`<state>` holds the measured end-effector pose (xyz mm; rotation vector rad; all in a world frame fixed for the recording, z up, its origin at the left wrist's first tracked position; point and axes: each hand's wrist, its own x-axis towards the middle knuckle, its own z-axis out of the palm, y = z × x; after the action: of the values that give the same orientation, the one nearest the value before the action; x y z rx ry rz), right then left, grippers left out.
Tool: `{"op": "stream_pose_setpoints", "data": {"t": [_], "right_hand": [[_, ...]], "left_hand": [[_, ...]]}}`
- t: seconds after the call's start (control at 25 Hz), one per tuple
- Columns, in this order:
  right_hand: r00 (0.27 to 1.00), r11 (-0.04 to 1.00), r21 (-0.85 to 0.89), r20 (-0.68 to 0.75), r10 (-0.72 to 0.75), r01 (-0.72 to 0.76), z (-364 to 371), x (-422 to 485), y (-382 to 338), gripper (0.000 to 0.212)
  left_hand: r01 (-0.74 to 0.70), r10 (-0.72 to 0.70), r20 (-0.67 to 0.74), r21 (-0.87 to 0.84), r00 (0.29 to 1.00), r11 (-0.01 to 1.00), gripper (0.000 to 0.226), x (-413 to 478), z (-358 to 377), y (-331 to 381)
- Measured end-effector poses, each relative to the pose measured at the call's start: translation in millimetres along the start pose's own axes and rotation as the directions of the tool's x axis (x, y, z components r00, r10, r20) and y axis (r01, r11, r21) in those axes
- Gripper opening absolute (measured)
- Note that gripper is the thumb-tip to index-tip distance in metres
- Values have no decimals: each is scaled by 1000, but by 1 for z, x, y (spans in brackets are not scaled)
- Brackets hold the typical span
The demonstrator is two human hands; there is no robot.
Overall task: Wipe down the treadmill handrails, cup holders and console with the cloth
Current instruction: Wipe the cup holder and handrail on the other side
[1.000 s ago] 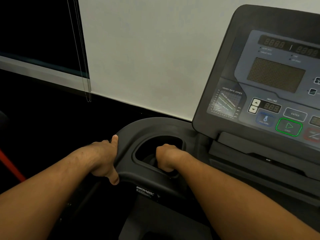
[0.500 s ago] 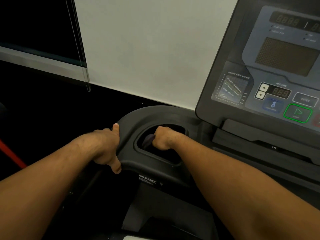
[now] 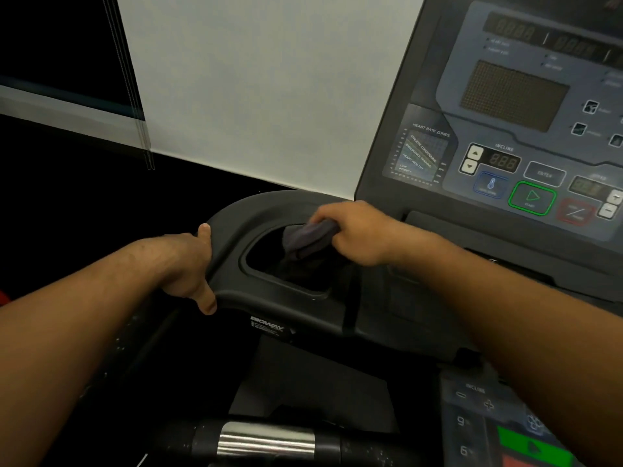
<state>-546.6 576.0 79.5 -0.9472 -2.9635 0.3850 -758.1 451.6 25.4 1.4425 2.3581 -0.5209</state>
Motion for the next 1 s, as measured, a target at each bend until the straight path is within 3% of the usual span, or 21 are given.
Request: {"op": "stream_pose_setpoints", "data": {"t": [0.08,0.2,0.32,0.48,0.76,1.0], "right_hand": [[1000,983,-183,-29,-6,1,10,-30,3,39],[965,932,-345,260,-20,112,44,-76,-11,52],[925,872,-438,377,-44,219,45,-96,-9,65],[955,880,-450,296,-12,151,54,-87,-8,66],[976,913,-374,201,-88,160,69,-65,-31,60],[969,854,-518,230,94,40,43,-65,17,57]], "left_hand": [[-12,12,15,-15,1000,1000,146,1,-2,-2],[-29,29,22,-24,999,999,146,2,-2,-3],[-17,17,-4,-20,1000,1000,145,3,2,-3],[-26,26,7,-24,1000,999,146,6,2,-4],[-15,15,2,-6,1000,1000,145,4,1,-3],[-8,8,-31,3,1000,1000,143,3,4,-2]]}}
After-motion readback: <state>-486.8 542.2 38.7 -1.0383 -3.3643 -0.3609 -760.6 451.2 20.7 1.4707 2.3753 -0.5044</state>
